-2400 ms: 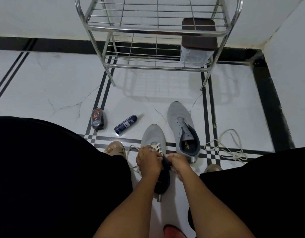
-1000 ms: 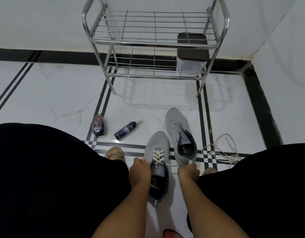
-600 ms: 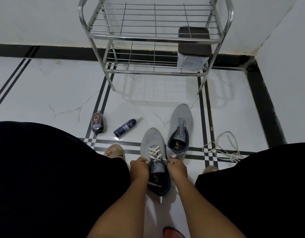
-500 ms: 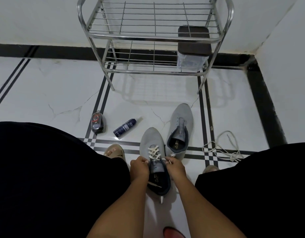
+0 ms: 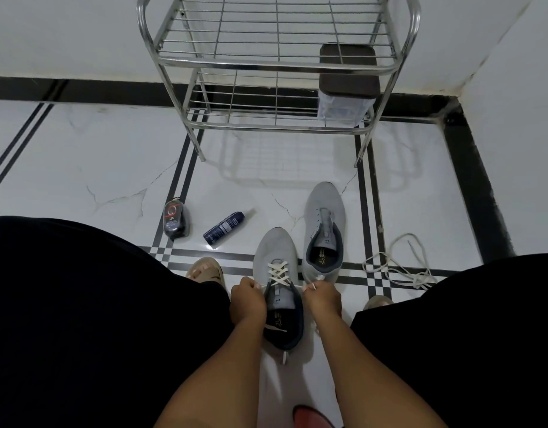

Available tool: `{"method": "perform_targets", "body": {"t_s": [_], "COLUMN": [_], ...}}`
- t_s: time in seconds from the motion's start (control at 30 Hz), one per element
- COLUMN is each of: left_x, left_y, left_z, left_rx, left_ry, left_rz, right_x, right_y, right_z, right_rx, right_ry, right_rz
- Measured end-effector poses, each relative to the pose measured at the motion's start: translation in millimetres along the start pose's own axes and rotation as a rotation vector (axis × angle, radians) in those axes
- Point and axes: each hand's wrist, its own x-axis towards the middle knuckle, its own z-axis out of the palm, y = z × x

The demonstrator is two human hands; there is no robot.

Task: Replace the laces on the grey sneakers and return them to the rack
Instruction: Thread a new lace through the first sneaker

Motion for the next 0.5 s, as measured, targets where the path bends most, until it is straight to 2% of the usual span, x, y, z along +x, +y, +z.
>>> {"method": "perform_targets", "body": {"t_s": [0.17,0.27,0.4,0.43,0.5], "left_x": [-11,-17,-4,-2,-9], "left_y": [7,8,-8,-11,-11], "left_z": [-6,-9,2,4,-2], "left_rx": [-0.093,-0.047,0.107,0.122,0.061], "left_ry": [0.017,-0.138,-0.378,-0.403,-0.337], "left_rz": [-0.072,-0.13,-0.227,-0.223,-0.229], "right_x": [-11,-15,-14,-15,-19], "right_y": [-7,-21,-37,-40,-46], "right_z": [0,-7,-19,-20,-22], "right_rx": [-0.284,-0.434,-0.329,-0.298,-0.245], "right_ry": [0.008,-0.005,-0.078,-0.085,-0.097], "right_rz": [-0.04,-0.052,-0.082,-0.087,-0.111]}}
